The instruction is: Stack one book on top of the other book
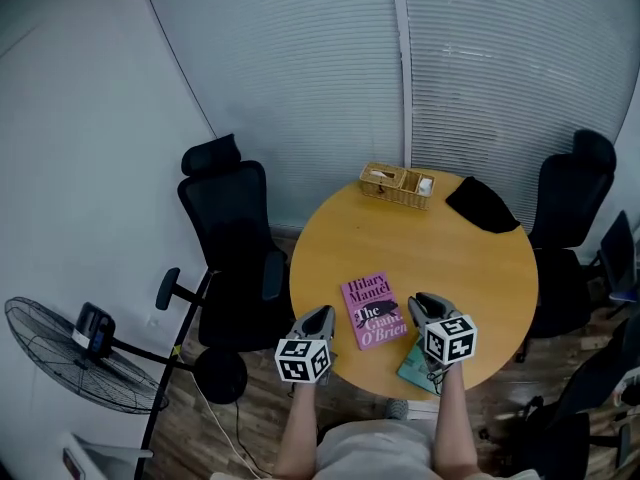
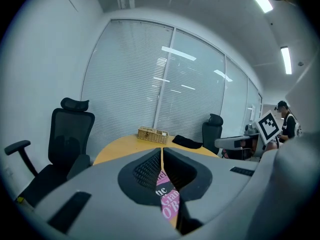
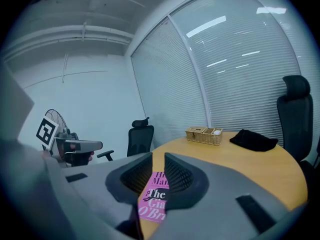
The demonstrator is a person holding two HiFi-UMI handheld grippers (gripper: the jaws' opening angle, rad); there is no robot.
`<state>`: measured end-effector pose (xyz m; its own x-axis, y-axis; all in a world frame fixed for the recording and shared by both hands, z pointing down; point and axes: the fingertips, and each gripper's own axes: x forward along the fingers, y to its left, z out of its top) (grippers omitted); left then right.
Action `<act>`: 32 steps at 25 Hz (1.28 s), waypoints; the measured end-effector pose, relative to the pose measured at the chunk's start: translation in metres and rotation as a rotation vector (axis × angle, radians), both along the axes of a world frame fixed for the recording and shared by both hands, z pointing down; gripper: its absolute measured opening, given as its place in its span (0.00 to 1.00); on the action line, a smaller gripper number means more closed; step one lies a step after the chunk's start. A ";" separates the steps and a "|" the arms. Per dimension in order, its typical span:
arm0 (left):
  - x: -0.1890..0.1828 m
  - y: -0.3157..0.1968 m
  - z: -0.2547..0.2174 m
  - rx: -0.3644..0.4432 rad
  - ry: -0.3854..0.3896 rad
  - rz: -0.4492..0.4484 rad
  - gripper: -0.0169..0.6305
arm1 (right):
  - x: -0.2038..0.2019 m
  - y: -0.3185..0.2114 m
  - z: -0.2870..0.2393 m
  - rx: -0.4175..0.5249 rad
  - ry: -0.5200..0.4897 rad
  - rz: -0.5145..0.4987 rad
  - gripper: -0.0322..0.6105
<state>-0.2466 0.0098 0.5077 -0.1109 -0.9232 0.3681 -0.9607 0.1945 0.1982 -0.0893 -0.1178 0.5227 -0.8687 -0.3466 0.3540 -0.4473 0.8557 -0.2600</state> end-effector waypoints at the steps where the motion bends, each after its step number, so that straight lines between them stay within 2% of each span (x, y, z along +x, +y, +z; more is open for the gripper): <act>1: 0.001 -0.003 0.000 0.001 0.003 -0.010 0.09 | 0.000 -0.004 0.000 0.000 0.001 -0.011 0.19; 5: 0.010 -0.011 0.006 -0.004 0.035 -0.029 0.15 | 0.003 -0.010 0.006 0.003 0.001 -0.060 0.27; 7: 0.016 -0.011 0.012 -0.011 0.058 -0.029 0.20 | 0.004 -0.012 0.008 -0.003 -0.010 -0.083 0.37; 9: 0.021 -0.009 0.019 -0.031 0.060 -0.033 0.29 | 0.005 -0.013 0.009 -0.012 -0.040 -0.098 0.41; 11: 0.025 -0.005 0.025 -0.054 0.047 -0.046 0.38 | 0.005 -0.013 0.010 -0.020 -0.070 -0.119 0.53; 17: 0.024 0.019 0.039 -0.077 0.063 -0.114 0.57 | 0.007 -0.008 0.028 -0.080 -0.095 -0.137 0.57; 23: 0.020 0.040 0.065 -0.097 0.149 -0.156 0.62 | -0.002 0.020 0.065 -0.138 -0.017 -0.195 0.60; 32: 0.035 0.014 0.100 -0.175 0.230 -0.080 0.61 | -0.018 0.011 0.087 -0.178 0.033 -0.174 0.60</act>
